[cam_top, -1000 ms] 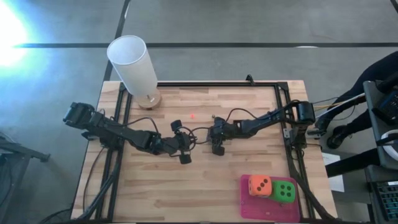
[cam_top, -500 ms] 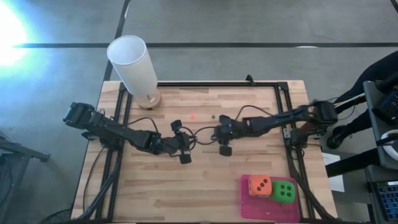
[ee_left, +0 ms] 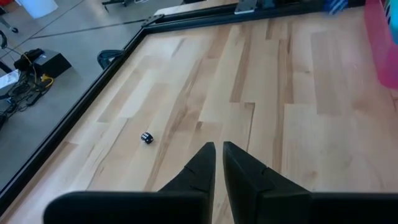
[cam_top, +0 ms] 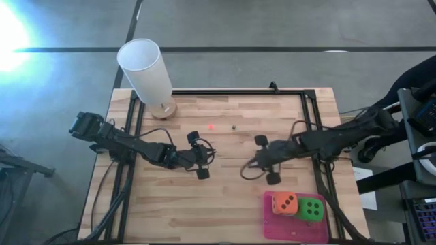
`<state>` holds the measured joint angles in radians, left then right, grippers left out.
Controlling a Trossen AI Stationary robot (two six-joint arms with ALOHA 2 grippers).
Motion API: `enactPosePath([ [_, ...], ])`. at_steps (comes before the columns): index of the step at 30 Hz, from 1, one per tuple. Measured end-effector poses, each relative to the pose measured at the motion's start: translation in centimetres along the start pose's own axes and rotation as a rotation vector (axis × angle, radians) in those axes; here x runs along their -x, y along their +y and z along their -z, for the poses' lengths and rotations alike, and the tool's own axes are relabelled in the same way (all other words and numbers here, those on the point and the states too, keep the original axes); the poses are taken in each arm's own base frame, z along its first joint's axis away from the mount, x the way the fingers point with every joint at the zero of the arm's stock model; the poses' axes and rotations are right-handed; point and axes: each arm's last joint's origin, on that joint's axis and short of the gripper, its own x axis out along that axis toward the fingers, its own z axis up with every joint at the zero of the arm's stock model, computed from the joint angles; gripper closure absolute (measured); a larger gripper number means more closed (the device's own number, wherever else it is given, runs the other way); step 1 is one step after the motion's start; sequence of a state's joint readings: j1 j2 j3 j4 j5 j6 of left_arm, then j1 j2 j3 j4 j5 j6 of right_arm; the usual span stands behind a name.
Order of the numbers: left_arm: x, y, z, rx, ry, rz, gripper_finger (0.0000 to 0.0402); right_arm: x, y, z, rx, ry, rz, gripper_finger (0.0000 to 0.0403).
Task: Pick & Place Dice
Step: Put the small blue die into the bin
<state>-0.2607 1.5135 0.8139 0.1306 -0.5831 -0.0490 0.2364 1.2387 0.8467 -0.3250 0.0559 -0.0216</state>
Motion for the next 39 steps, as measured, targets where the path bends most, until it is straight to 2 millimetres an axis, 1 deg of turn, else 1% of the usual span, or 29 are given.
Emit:
enactPosePath([
  [4,0.0,0.0,0.0,0.002,-0.002,0.0,0.0366,2.2,1.1,-0.4,0.039,-0.063,-0.039,0.0355],
  [11,0.0,0.0,0.0,0.005,-0.002,0.0,0.0366,5.3,2.5,-0.1,0.097,-0.103,-0.105,0.0354],
  [14,0.0,0.0,0.0,0.004,-0.001,0.0,0.0366,6.2,3.2,0.1,0.136,-0.112,-0.188,0.0354],
  [17,0.0,0.0,0.0,0.004,-0.001,0.0,0.0366,6.7,3.9,0.2,0.176,-0.127,-0.321,0.0353],
  [21,0.0,0.0,0.0,0.003,0.001,0.0,0.0366,6.8,4.7,0.3,0.219,-0.123,-0.469,0.0353],
  [23,0.0,0.0,0.0,0.003,0.001,0.0,0.0366,6.5,5.0,0.3,0.242,-0.119,-0.518,0.0353],
  [31,0.0,0.0,0.0,0.003,0.001,0.0,0.0366,4.5,5.7,0.4,0.263,-0.067,-0.58,0.0353],
  [35,0.0,0.0,0.0,0.003,0.001,0.0,0.0366,3.9,6.2,0.2,0.294,-0.09,-0.668,0.0353],
  [39,0.0,0.0,0.0,0.003,0.002,0.0,0.0366,3.5,6.4,0.2,0.309,-0.093,-0.674,0.0353],
])
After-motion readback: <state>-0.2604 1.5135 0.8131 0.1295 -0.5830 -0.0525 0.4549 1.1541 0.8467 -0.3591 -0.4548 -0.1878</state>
